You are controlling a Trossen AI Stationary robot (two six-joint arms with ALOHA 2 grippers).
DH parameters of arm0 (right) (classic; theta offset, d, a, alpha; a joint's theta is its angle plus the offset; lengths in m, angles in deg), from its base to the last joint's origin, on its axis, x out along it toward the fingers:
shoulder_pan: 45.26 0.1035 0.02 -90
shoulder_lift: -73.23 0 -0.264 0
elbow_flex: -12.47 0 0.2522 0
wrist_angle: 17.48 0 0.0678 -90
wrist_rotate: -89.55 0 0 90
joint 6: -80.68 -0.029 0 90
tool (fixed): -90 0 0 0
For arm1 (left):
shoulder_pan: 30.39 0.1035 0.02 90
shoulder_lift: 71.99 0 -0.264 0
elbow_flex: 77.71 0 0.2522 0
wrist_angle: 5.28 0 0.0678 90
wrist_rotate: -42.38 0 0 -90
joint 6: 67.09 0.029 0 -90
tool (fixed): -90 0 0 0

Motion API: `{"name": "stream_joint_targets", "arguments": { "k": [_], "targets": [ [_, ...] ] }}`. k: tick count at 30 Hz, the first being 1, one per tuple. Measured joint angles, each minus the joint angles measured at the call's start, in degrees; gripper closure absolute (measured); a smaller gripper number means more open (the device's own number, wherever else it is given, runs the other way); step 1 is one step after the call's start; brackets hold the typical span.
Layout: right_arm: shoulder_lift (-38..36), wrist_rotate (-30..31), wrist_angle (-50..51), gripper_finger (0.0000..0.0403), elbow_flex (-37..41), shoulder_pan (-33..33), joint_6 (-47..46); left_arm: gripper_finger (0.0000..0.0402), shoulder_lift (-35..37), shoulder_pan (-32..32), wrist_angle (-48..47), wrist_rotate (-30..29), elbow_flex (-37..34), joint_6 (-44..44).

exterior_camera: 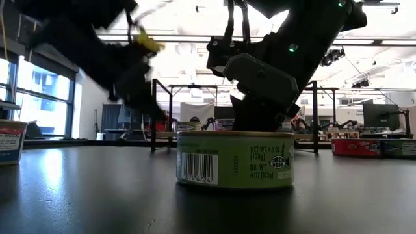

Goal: Stack canned seafood by type on shelf
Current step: Align the green tuna can with the other green tuna can on the shelf

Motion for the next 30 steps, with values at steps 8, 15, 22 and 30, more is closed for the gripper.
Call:
{"name": "stream_joint_targets", "arguments": {
  "k": [8,15,22,30],
  "targets": [
    [-5.05,-0.34,12.9,0.0401,0.48,1.78,0.25,0.0401,5.18,-6.53,9.84,9.23,0.12,10.62],
    [-9.27,-5.17,18.14,0.0401,0.33,7.3,0.89,0.0401,-6.76,-6.51,20.28,28.52,6.52,14.9],
    [-6.84,-9.62,9.19,0.0401,0.24,11.15,2.99,0.0401,-20.65,-3.2,5.3,42.29,21.43,20.6],
    [-6.25,-4.32,8.79,0.0401,0.2,10.85,4.92,0.0401,-18.06,0.03,-16.45,34.19,28.31,29.94]
  ]
}}
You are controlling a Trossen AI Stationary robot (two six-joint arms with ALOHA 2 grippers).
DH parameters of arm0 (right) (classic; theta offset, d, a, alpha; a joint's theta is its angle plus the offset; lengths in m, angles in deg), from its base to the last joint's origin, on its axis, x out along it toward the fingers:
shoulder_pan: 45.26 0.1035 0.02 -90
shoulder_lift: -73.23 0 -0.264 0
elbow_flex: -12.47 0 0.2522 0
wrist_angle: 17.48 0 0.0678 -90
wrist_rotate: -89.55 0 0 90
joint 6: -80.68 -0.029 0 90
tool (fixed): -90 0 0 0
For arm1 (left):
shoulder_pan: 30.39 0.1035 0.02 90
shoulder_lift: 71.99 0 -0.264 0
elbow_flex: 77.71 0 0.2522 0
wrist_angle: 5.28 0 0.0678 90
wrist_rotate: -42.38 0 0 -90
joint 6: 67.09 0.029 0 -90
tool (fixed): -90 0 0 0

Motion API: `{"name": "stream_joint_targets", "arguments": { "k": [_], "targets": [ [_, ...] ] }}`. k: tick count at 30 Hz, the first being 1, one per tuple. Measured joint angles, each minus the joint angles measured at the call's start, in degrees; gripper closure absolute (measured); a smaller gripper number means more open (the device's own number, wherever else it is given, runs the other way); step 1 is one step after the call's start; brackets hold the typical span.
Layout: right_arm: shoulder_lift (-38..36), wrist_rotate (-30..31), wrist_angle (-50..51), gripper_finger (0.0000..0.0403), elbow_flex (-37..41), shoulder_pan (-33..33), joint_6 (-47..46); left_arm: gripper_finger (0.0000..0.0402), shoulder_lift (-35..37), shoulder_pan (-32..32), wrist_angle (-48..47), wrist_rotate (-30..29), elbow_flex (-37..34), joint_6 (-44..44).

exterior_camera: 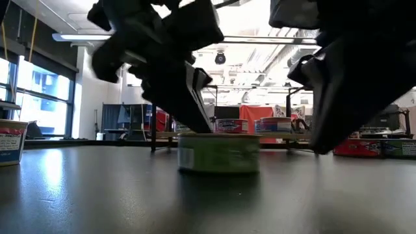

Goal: Stack canned seafood by type on shelf
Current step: Align the green tuna can with the other green tuna can on the shelf

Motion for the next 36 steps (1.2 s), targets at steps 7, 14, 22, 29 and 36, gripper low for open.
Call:
{"name": "stream_joint_targets", "arguments": {
  "k": [7,14,22,29,36],
  "targets": [
    [0.0,10.33,5.17,0.0401,0.02,-3.7,-7.39,0.0401,6.77,-1.4,-4.98,-6.5,-0.12,-0.6],
    [0.09,14.9,4.45,0.0401,0.0,-10.53,-9.1,0.0401,3.44,-3.49,-4.55,-6.07,-0.29,-3.21],
    [2.56,11.54,1.48,0.0401,0.02,-14.28,-7.65,0.0401,-0.48,-3.27,-7.43,-18.2,-0.31,-7.0],
    [2.8,11.15,-8.84,0.0401,0.0,-12.3,0.23,0.0401,4.76,-5.25,-20.18,-24.21,-0.29,-13.84],
    [2.75,17.31,0.41,0.0401,-0.04,-7.93,-3.69,0.0401,7.64,-8.88,-20.72,-29.74,-0.29,-15.98]
  ]
}}
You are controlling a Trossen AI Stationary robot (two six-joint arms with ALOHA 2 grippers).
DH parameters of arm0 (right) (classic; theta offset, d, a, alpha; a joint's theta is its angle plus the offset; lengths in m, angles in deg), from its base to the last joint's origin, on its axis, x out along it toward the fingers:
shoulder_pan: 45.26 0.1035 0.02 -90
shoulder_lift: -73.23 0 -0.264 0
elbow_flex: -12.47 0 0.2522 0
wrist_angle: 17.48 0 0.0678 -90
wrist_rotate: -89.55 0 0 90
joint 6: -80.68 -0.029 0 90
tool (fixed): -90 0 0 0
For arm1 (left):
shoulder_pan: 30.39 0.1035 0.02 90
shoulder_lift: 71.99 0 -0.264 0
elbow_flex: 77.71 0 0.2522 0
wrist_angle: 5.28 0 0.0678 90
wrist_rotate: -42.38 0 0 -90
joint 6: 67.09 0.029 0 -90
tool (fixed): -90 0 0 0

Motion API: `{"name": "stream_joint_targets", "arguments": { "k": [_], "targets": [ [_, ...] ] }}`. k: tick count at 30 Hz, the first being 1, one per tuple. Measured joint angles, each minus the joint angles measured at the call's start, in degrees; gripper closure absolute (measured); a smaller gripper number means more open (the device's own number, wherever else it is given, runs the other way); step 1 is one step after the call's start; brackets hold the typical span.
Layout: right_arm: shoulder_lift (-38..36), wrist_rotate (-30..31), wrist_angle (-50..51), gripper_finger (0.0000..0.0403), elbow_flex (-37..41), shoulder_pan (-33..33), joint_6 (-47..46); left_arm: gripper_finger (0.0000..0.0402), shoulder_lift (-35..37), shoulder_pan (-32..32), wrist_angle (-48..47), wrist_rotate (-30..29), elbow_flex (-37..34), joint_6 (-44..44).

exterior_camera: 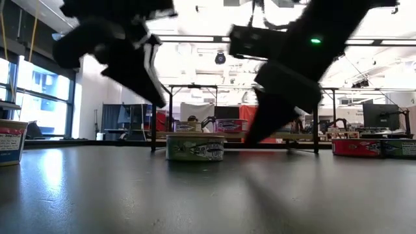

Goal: Stack canned seafood by type on shelf
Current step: Align the green tuna can with the other green tuna can on the shelf

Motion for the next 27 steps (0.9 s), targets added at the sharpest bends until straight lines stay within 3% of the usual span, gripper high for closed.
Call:
{"name": "stream_joint_targets", "arguments": {
  "k": [8,12,17,22,25,27],
  "targets": [
    [0.0,7.67,17.96,0.0401,0.2,5.78,-17.13,0.0361,-5.1,2.27,19.05,2.39,0.0,11.39],
    [-1.05,7.68,16.44,0.0401,6.35,8.09,-20.38,0.0318,-8.08,4.81,20.36,3.77,-0.02,12.32],
    [-2.48,8.18,9.24,0.0401,13.49,10.35,-25.65,0.0288,-10.26,6.73,17.67,3.59,-0.02,7.19],
    [-1.98,14.22,6.85,0.0401,12.89,11.46,-24.4,0.031,-10.81,6.69,16.99,3.11,0.15,6.95],
    [-1.95,20.32,3.44,0.0397,11.17,11.19,-17.35,0.0349,-10.72,6.12,16.8,3.07,0.15,6.93],
    [-1.99,21.16,0.83,0.0385,10.5,10.42,-10.23,0.038,-10.4,5.74,16.41,3.12,0.15,6.28]
  ]
}}
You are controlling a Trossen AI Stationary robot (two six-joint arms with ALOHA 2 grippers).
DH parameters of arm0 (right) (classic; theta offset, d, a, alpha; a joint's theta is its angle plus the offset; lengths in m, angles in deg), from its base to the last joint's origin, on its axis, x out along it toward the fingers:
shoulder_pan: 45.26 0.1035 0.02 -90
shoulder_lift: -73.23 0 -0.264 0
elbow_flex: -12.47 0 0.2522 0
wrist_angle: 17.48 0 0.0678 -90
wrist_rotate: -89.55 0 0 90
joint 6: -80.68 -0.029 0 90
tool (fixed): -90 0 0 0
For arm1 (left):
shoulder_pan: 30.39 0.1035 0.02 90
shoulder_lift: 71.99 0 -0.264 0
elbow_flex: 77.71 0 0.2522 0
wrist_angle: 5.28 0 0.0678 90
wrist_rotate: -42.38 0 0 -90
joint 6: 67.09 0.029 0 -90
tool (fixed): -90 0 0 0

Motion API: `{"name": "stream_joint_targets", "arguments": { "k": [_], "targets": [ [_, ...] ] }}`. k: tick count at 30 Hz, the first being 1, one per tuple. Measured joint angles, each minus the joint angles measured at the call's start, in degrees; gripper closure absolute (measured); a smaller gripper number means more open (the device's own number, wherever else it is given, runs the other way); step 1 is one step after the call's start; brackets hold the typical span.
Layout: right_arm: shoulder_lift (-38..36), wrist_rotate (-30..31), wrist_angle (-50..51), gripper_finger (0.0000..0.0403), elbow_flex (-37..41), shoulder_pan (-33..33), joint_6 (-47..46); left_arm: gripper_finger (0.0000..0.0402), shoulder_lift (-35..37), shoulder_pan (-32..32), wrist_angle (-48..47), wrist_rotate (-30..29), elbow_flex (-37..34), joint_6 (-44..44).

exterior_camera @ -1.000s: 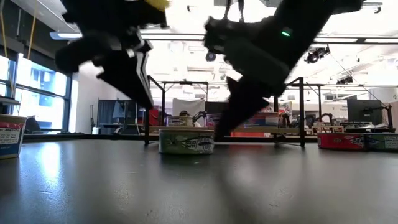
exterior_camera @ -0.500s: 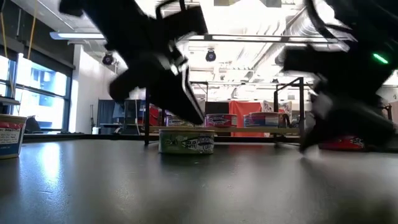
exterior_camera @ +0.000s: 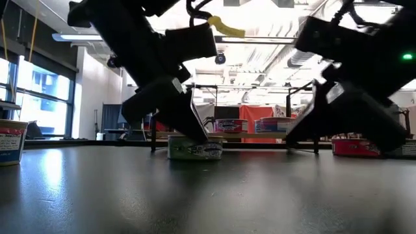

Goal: Stack canned seafood by type on shelf
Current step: Align the green tuna can with the other green tuna can on the shelf

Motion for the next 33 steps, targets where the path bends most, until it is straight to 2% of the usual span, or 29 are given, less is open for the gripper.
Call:
{"name": "stream_joint_targets", "arguments": {
  "k": [4,11,15,18,22,25,29,33],
  "targets": [
    [0.04,0.19,-6.58,0.0329,-0.29,-2.27,13.28,0.0394,1.36,-0.73,-2.41,0.55,-0.08,-3.58],
    [0.04,-4.05,-17.16,0.0193,0.06,-6.83,38.87,0.04,5.27,-2.34,-5.8,-1.78,-0.26,-7.36],
    [0.04,-6.08,-25.23,0.0145,0.06,-8.79,55.89,0.0401,6.05,-2.92,-5.89,-2.2,-0.26,-7.68],
    [0.04,-8.02,-29.13,0.0134,0.06,-10.39,64.3,0.0401,6.94,-3.21,-5.55,-2.5,-0.26,-8.62],
    [0.85,-12.78,-32.72,0.0133,0.06,-12.74,67.44,0.0401,7.26,-3.34,-5.46,-2.6,-0.26,-8.84],
    [2.39,-13.46,-35.06,0.0132,0.08,-14.11,66.52,0.0401,7.43,-3.34,-5.05,-2.69,-0.24,-8.51],
    [3.55,-10.52,-38.2,0.0135,0.08,-14.87,63.13,0.0401,7.43,-3.34,-4.98,-2.97,-0.24,-8.51],
    [3.56,-11.19,-38.39,0.0159,0.08,-14.89,60.18,0.0401,7.45,-3.51,-4.53,-3.06,-0.22,-8.45]
  ]
}}
